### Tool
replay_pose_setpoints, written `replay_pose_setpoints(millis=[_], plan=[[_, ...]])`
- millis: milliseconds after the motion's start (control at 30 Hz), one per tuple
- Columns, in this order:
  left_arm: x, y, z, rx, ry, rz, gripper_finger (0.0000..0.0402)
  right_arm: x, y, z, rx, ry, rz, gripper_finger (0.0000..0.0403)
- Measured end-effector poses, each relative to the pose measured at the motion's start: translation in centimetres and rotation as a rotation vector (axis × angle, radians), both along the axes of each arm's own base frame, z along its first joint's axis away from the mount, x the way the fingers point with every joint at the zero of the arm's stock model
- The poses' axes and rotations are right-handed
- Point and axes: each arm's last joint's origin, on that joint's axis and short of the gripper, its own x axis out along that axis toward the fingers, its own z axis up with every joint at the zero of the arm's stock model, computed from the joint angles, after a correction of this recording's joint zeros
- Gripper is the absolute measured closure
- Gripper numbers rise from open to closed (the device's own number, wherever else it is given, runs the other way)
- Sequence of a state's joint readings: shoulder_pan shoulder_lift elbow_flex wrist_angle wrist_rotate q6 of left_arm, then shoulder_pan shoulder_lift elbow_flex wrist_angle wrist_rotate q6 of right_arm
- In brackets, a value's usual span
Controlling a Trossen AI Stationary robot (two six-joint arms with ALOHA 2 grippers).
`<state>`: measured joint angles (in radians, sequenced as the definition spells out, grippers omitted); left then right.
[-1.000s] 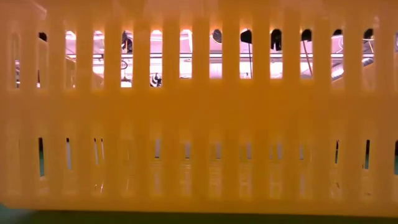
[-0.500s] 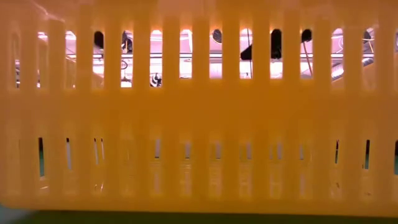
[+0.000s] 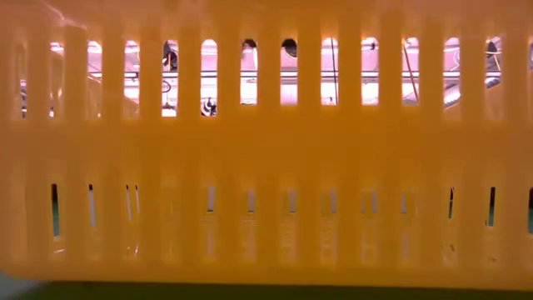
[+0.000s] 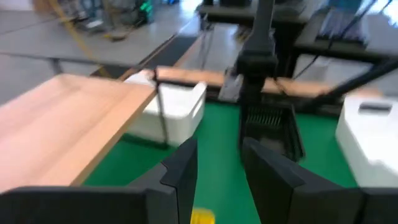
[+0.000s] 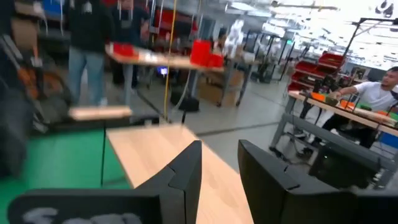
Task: Stack baskets on shelf by color
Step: Stack the right black bin on top of the left black bin
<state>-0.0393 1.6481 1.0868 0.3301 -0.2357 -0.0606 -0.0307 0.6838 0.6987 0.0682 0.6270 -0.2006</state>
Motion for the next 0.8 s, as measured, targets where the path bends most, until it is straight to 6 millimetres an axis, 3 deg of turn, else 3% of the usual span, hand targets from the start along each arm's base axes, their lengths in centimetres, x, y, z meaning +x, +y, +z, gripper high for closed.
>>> replay_pose_setpoints(millis=[133,367,800], plan=[[3.5,2.7,-2.2,-0.078,-0.076,-0.082,0.027,-1.2,0.0,-0.1,0.032,0.006,0.0,0.0302],[9.8,4.6,-2.9,-0.115,0.0,-0.141,0.027,-1.3,0.0,-1.0,0.072,0.072,-0.005,0.0302],[17.2,4.5,-5.1,-0.183,0.011,-0.215,0.027,-2.9,0.1,2.2,-0.083,-0.151,-0.01,0.0302]])
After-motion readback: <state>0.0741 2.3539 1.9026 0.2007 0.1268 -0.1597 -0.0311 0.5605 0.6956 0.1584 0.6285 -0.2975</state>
